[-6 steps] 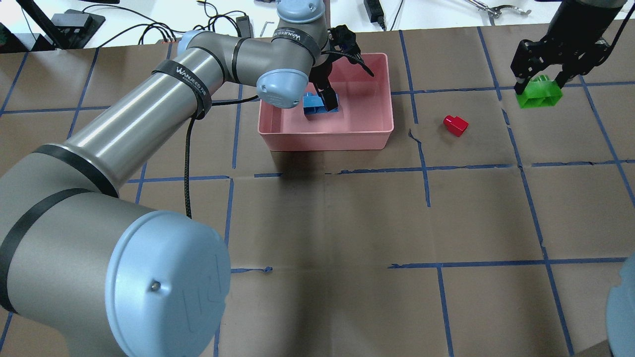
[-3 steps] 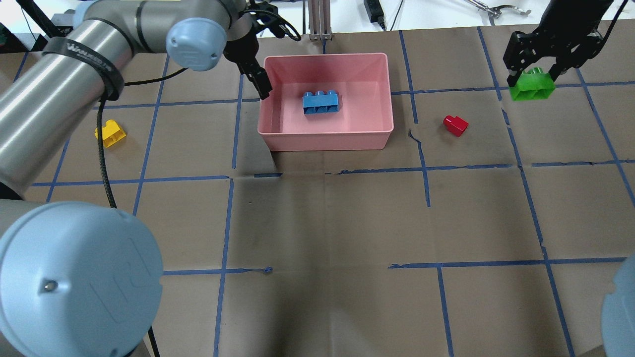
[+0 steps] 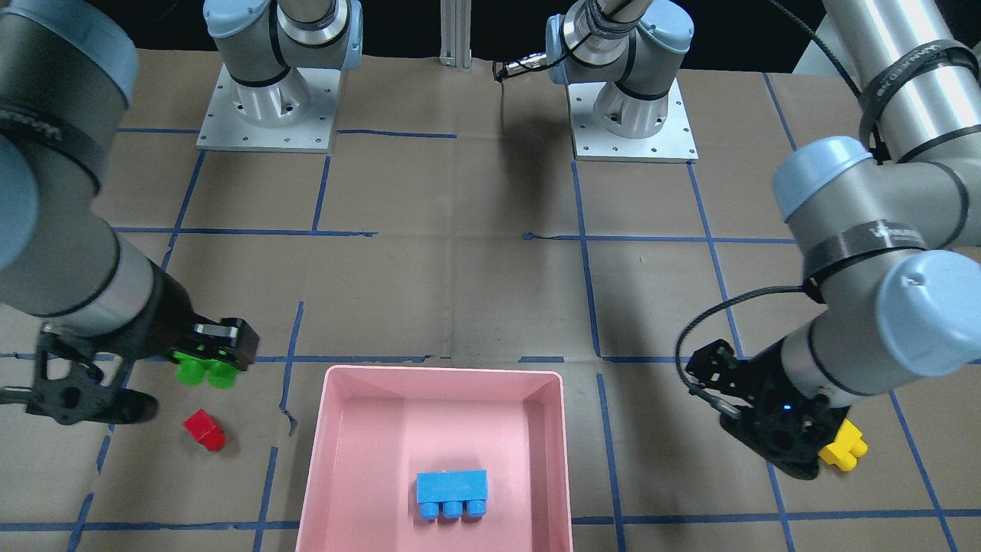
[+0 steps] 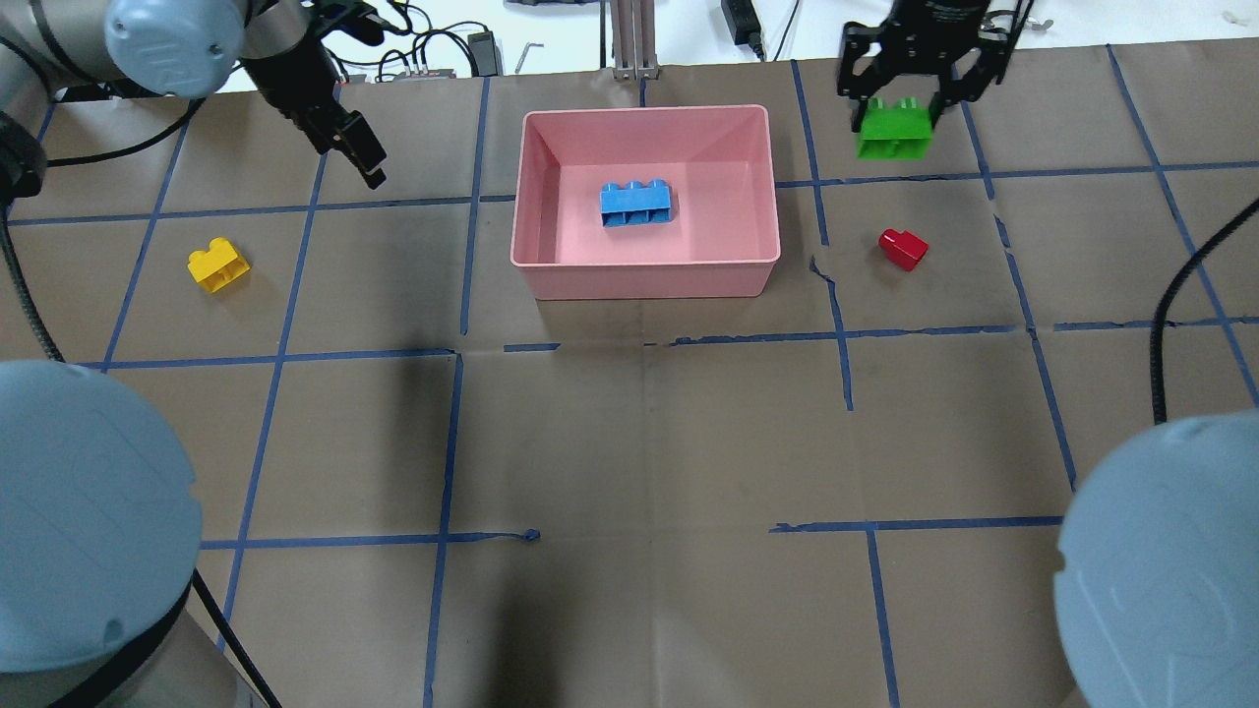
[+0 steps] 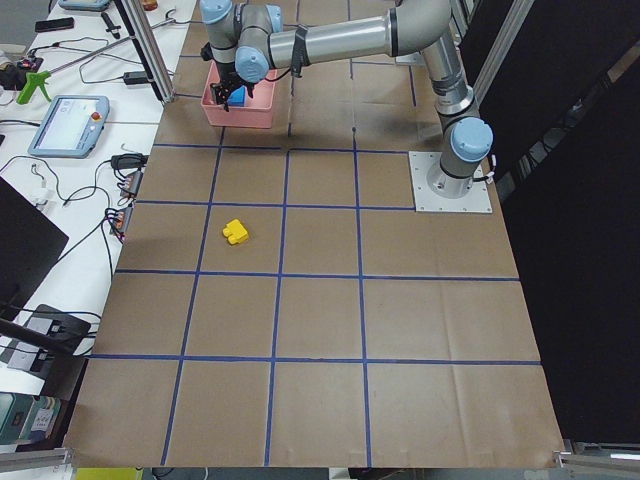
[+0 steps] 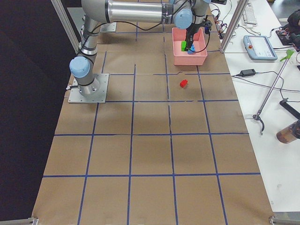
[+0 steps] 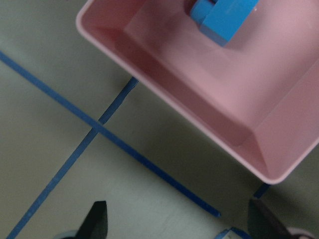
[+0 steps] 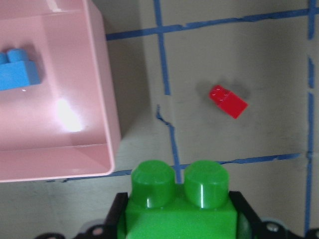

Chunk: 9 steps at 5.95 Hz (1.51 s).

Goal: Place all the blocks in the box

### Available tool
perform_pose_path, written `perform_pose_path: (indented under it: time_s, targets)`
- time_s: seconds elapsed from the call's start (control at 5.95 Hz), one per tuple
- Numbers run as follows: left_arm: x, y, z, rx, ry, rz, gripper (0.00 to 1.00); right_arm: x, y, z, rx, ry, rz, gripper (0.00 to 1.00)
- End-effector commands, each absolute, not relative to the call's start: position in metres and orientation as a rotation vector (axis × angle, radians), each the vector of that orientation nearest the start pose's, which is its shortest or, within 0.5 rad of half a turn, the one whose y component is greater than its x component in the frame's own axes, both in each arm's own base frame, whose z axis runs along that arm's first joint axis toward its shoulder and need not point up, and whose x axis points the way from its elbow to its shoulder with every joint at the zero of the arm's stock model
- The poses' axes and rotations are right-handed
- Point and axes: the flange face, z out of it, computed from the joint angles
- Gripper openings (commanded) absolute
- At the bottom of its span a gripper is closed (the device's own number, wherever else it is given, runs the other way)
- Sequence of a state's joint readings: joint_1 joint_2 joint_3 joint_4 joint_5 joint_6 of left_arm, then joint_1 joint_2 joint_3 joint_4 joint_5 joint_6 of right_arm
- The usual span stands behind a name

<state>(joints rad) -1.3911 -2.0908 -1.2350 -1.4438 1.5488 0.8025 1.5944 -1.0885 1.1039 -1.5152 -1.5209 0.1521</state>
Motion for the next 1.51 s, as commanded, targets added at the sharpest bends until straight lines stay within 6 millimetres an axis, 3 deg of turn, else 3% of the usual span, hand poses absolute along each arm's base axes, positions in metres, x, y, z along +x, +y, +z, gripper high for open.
perform_pose_path:
  time_s: [0.0,0.17,0.34,0.5,0.84,1.01,1.34]
  targets:
    - [0.087,-0.697,0.341,0.954,3.05,0.081,0.99,0.258,-0.719,0.384,0.205,3.076,0.077,0.37]
    - [0.129,-0.689,0.326,1.039,3.05,0.098,0.99,0.291,-0.737,0.344,0.15,3.071,0.055,0.37]
    - [0.15,-0.687,0.31,1.234,2.982,0.094,0.99,0.298,-0.748,0.309,0.152,3.061,0.064,0.38]
    - [0.155,-0.695,0.293,1.34,2.902,0.049,0.99,0.3,-0.747,0.289,0.155,3.052,0.129,0.4]
    - [0.172,-0.694,0.258,1.3,2.844,-0.032,0.99,0.299,-0.746,0.285,0.157,3.049,0.133,0.99]
    - [0.179,-0.698,0.234,1.293,2.835,-0.012,0.99,0.297,-0.744,0.295,0.159,3.05,0.125,1.0]
    - [0.197,-0.694,0.213,1.308,2.827,-0.009,0.99,0.291,-0.739,0.325,0.164,3.047,0.08,1.0]
